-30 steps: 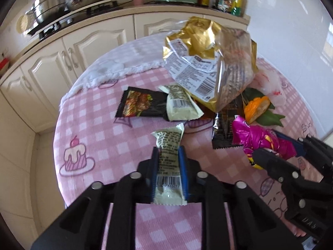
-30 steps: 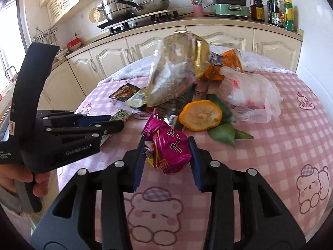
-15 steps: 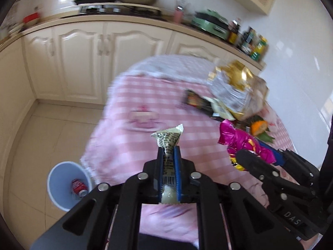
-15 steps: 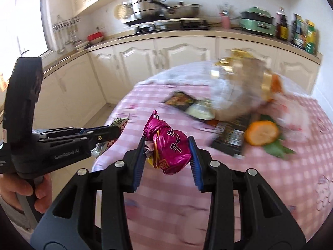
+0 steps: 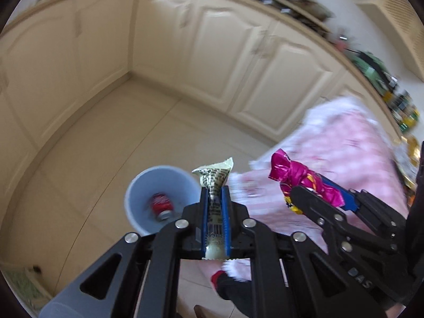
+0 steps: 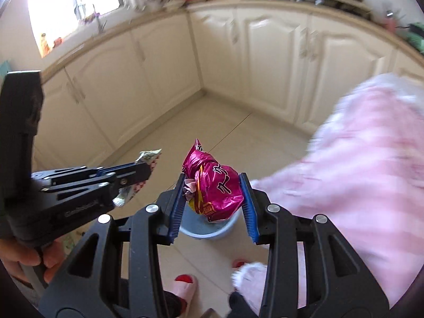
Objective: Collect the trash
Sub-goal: 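Carry both items over the bin and open both tools to drop them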
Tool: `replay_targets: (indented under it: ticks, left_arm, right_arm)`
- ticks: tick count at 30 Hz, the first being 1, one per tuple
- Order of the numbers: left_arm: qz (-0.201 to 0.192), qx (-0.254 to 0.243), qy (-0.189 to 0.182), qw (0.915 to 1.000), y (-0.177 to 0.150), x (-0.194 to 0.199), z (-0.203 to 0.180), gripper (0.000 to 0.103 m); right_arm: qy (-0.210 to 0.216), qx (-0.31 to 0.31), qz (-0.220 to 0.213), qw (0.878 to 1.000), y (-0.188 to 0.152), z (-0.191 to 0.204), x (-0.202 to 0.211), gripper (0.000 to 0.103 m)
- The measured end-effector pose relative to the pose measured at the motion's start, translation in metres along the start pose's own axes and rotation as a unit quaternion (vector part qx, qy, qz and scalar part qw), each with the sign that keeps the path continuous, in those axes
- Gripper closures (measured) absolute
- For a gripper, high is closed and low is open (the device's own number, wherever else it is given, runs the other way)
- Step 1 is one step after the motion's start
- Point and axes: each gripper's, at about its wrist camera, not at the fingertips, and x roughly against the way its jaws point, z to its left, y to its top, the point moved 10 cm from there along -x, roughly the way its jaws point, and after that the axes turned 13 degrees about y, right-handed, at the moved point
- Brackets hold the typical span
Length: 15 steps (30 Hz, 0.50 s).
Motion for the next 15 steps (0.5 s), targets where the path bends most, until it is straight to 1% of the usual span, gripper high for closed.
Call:
replay_targets:
  ticks: [2, 4, 5, 6, 7, 9, 11, 15]
  left_arm:
    - [0.019, 0.019, 0.014, 0.9995, 0.000, -0.026, 0.026, 0.094]
    - [0.030, 0.030, 0.021, 0.9989, 0.002, -0.044, 0.041, 0.094]
    - [0.037, 0.038, 0.025, 0.9983, 0.003, -0.057, 0.051, 0.094]
    - [0.041, 0.041, 0.029, 0.9979, 0.004, -0.065, 0.057, 0.094]
    - [0.046, 0.044, 0.033, 0.9975, 0.004, -0.074, 0.062, 0.094]
    - [0.055, 0.048, 0.034, 0.9968, 0.005, -0.092, 0.068, 0.094]
    - [0.065, 0.049, 0.036, 0.9960, 0.005, -0.111, 0.070, 0.094]
    - [0.089, 0.045, 0.033, 0.9945, -0.008, -0.141, 0.069, 0.094]
  right_arm:
    - [0.015, -0.008, 0.014, 1.000, 0.001, 0.002, -0.036, 0.064]
    - [0.028, -0.018, 0.024, 0.999, 0.003, 0.003, -0.067, 0.063]
    - [0.030, -0.021, 0.024, 0.999, 0.004, 0.002, -0.082, 0.059]
    - [0.026, -0.020, 0.028, 0.999, 0.005, 0.000, -0.092, 0.053]
    - [0.020, -0.019, 0.034, 0.999, 0.004, -0.004, -0.108, 0.053]
    - [0.018, -0.024, 0.045, 0.999, 0.002, -0.009, -0.128, 0.052]
    - [0.015, -0.029, 0.052, 0.998, -0.005, -0.013, -0.138, 0.050]
    - [0.005, -0.050, 0.073, 0.996, -0.024, -0.031, -0.154, 0.050]
